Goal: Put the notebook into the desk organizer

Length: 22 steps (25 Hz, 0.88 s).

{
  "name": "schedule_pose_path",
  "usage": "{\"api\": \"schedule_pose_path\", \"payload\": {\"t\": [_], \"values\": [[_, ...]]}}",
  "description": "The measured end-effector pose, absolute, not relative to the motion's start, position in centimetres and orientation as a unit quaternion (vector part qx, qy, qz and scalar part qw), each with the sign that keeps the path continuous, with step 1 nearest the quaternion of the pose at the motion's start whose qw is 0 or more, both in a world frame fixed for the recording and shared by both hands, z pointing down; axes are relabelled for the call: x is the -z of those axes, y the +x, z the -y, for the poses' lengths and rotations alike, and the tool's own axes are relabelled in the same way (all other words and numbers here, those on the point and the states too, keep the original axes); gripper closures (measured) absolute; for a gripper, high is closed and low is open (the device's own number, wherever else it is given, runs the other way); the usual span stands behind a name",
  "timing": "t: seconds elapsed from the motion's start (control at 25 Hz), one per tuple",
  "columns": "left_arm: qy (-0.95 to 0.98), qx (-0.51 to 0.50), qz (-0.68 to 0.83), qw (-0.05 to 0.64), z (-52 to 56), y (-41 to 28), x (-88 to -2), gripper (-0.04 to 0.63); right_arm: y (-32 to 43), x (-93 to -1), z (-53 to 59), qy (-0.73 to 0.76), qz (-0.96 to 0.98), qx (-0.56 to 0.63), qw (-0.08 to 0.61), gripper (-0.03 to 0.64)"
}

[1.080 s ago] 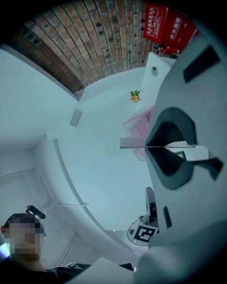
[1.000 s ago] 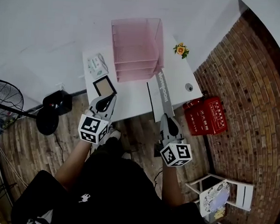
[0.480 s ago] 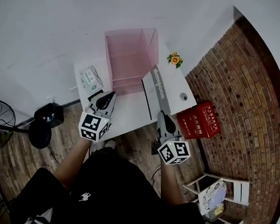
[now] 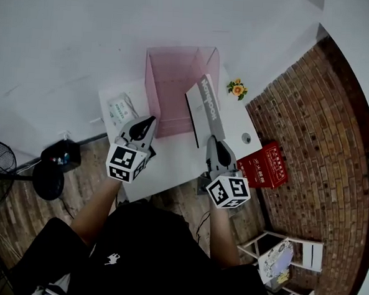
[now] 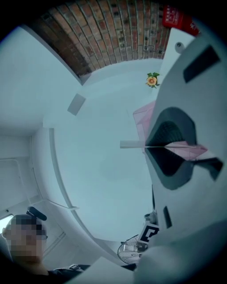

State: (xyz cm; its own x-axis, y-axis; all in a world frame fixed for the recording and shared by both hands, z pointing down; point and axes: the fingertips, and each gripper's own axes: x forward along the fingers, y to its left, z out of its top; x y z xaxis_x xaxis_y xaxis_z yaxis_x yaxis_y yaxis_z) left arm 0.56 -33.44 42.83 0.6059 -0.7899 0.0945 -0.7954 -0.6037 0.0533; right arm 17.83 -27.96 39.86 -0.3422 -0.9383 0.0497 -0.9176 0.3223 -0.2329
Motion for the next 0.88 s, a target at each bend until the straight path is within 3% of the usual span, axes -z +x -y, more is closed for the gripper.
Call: {"api": "schedule_pose_path", "payload": {"t": [0.88], "values": [[0.892, -0.009, 0.448, 0.062, 38.9, -1.0, -43.9, 0.592, 10.3, -40.8, 39.5, -0.573, -0.802, 0.151, 0.077, 0.607]]}}
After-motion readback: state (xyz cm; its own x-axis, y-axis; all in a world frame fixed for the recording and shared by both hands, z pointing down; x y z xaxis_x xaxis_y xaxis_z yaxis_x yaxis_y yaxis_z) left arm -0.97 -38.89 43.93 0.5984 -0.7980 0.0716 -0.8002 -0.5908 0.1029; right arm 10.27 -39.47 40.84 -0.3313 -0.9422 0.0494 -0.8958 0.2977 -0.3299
